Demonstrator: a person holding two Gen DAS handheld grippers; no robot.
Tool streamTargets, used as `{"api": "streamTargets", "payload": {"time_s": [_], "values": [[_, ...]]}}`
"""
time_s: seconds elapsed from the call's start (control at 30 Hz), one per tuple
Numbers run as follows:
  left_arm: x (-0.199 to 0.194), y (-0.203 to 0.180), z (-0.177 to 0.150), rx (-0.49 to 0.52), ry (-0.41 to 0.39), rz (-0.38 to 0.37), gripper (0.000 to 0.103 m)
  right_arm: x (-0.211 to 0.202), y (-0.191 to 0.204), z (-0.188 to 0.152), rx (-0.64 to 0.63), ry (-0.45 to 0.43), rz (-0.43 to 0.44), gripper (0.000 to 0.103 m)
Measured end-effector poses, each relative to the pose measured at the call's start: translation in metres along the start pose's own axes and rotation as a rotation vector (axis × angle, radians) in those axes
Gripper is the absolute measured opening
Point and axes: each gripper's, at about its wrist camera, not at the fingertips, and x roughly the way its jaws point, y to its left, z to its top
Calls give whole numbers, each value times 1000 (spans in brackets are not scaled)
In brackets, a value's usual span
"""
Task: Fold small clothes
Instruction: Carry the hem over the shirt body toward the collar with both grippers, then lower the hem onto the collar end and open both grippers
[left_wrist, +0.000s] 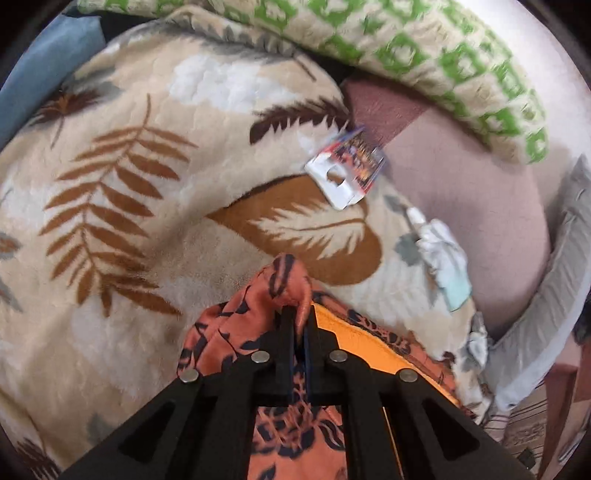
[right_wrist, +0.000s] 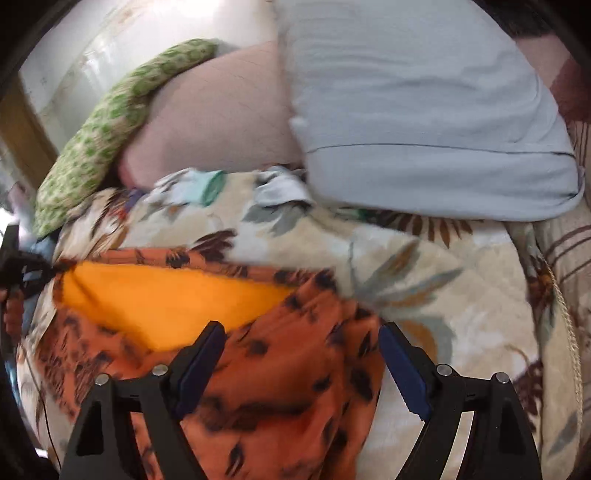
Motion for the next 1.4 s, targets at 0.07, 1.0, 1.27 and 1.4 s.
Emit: {"api": "streamTargets", "payload": {"time_s": [0.07,1.0,1.27,1.4], "values": [[5,-3,0,31,-16,15,3,18,-6,5,14,12,12,87],[-55,-23,-105,565,-161,-17,54,29,110,14,-356,78,176,70],[-36,-20,-138,665,-160,9,54,81,147,5,-415,218,161,15],[-32,-17,-134,654,-176,11,54,50,149,18,-399,48,68,8]]}}
